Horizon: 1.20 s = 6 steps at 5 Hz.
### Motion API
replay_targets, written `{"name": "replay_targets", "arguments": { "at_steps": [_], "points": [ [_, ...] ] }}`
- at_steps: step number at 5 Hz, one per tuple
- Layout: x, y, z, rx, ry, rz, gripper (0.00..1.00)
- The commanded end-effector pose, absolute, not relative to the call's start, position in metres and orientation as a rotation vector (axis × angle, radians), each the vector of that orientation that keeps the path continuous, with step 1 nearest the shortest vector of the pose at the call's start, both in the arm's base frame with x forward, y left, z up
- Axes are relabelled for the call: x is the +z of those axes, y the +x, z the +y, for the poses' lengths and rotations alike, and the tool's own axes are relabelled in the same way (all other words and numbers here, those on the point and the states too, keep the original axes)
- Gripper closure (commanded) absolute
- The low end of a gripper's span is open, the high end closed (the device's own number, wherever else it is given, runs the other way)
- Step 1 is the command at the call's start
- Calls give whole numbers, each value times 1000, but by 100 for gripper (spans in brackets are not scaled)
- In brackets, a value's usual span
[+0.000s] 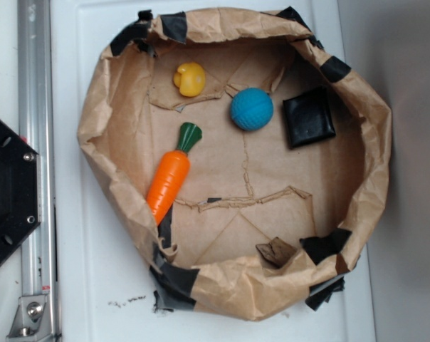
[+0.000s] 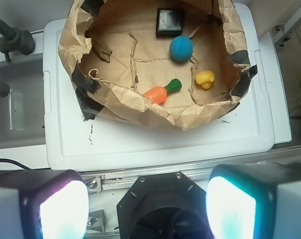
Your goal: Grab the wood chip.
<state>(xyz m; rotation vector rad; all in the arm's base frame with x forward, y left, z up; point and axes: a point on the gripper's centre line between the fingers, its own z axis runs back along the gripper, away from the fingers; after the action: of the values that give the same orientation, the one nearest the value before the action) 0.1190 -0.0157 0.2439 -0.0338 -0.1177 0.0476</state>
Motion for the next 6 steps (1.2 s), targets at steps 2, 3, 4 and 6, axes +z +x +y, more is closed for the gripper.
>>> {"name": "replay_targets", "arguments": {
  "at_steps": [2, 3, 4, 6],
  "points": [
    [232, 169, -5, 1, 145, -255, 0],
    [218, 220, 3, -79, 163, -256, 0],
    [178, 259, -9, -311, 20, -324, 0],
    [162, 260, -12, -345, -75, -353, 0]
  ]
}}
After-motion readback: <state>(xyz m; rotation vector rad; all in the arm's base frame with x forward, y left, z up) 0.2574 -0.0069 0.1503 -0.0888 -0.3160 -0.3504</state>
